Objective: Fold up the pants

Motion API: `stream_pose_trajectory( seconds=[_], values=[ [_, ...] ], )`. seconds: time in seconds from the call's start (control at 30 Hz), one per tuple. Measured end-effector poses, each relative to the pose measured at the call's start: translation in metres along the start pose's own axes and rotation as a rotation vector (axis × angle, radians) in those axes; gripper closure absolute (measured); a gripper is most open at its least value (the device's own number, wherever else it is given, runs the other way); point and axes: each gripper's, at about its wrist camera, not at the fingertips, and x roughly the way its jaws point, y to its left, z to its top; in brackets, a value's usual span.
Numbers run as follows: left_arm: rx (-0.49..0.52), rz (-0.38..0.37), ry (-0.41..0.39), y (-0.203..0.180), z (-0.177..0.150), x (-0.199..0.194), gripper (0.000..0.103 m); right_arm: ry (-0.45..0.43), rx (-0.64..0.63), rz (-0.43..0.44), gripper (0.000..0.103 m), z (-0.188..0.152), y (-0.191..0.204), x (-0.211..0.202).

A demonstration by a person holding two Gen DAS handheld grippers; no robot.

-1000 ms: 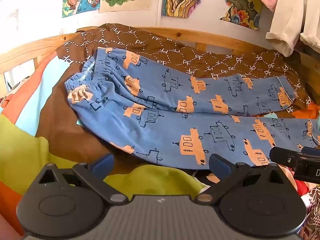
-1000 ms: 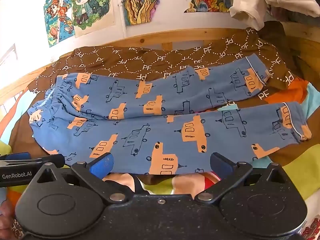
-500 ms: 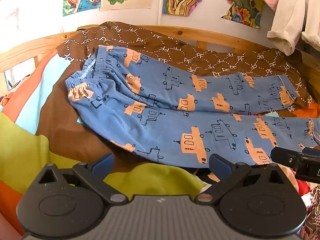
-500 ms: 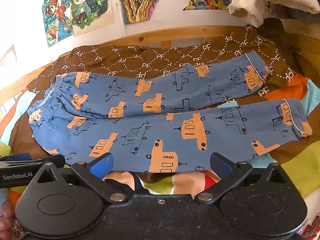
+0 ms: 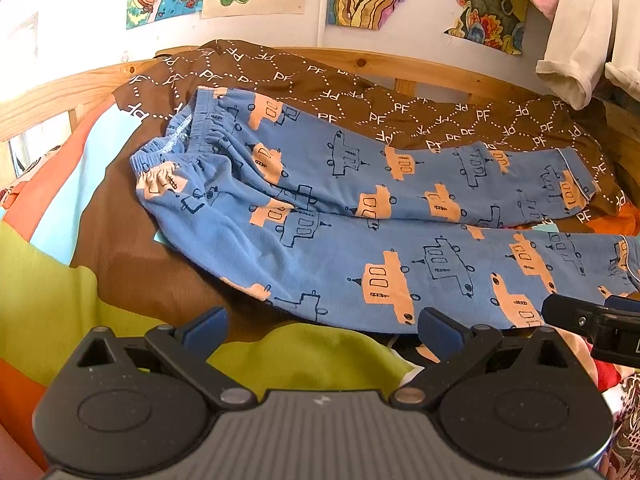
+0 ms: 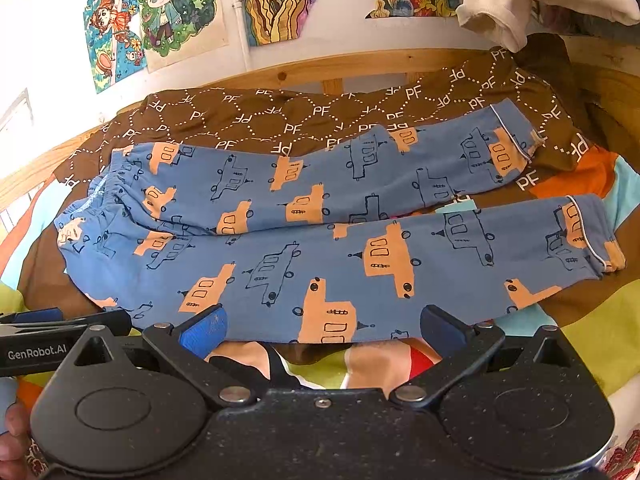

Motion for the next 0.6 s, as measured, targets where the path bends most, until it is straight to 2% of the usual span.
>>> stream_pose_trajectory(
  seconds=[0.6],
  values=[
    [-0.004, 0.021, 0.053, -0.0006, 0.0002, 0.0054, 0.0, 0.051, -0.006, -0.013, 0.001, -0.001, 0.0015, 0.0048]
  ],
)
